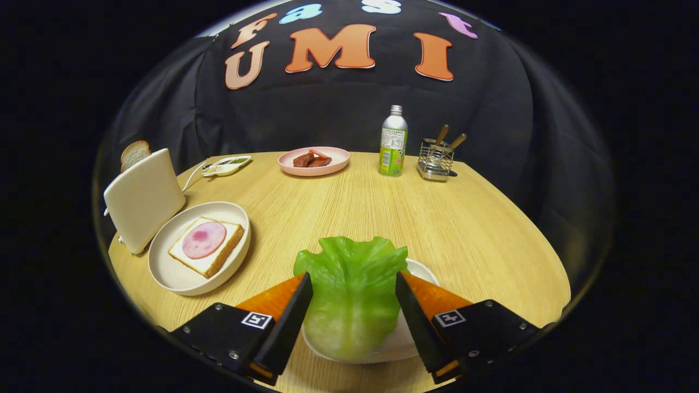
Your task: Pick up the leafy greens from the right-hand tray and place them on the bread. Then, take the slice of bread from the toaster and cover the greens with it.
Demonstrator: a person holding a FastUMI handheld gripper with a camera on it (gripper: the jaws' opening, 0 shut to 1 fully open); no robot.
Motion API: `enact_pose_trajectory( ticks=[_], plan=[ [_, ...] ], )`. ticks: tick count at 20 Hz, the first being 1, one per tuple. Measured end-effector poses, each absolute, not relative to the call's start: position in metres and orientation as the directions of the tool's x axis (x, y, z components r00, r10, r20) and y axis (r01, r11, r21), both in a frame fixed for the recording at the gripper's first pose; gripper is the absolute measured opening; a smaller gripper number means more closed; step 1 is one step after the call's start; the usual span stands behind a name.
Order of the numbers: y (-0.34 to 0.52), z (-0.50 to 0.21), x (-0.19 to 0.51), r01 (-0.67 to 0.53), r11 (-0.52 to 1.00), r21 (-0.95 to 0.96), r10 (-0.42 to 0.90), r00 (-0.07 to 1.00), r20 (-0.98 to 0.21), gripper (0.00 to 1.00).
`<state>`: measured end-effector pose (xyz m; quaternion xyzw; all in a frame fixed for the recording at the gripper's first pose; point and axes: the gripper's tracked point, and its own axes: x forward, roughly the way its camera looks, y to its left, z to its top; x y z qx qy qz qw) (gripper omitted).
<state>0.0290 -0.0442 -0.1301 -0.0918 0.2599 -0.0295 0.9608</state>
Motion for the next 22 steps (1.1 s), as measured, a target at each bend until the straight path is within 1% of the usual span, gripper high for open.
enact_pose_trajectory(
  ticks=[4,6,7,8,9,11,12,13,14,15,16,17,19,21,22],
  plan=[
    [-0.042,-0.131,0.03,-0.006,0.981,-0.194,-0.094,0.858,-0.504,0.91],
    [-0.042,-0.134,0.028,-0.012,0.982,-0.191,-0.091,0.85,-0.518,0.85],
    [-0.042,-0.137,0.028,-0.013,0.981,-0.193,-0.092,0.847,-0.523,0.79],
    [-0.043,-0.141,0.027,-0.016,0.981,-0.195,-0.092,0.842,-0.532,0.76],
    [-0.043,-0.146,0.025,-0.02,0.982,-0.189,-0.088,0.833,-0.547,0.68],
    [-0.044,-0.143,0.026,-0.012,0.984,-0.176,-0.087,0.836,-0.542,0.55],
    [-0.046,-0.144,0.023,-0.011,0.984,-0.176,-0.089,0.833,-0.546,0.51],
    [-0.047,-0.143,0.024,-0.009,0.984,-0.176,-0.09,0.834,-0.544,0.43],
    [-0.048,-0.143,0.023,-0.008,0.985,-0.174,-0.091,0.831,-0.549,0.39],
    [-0.049,-0.142,0.023,-0.001,0.985,-0.172,-0.094,0.832,-0.546,0.29],
    [-0.049,-0.143,0.023,0.003,0.987,-0.163,-0.094,0.83,-0.55,0.24],
    [-0.05,-0.142,0.023,0.011,0.987,-0.161,-0.099,0.832,-0.546,0.12],
    [-0.051,-0.142,0.022,0.016,0.987,-0.161,-0.103,0.83,-0.548,0.03],
    [-0.051,-0.142,0.021,0.016,0.985,-0.171,-0.108,0.83,-0.547,0.03],
    [-0.051,-0.141,0.021,0.018,0.985,-0.171,-0.11,0.83,-0.546,0.02]
  ],
)
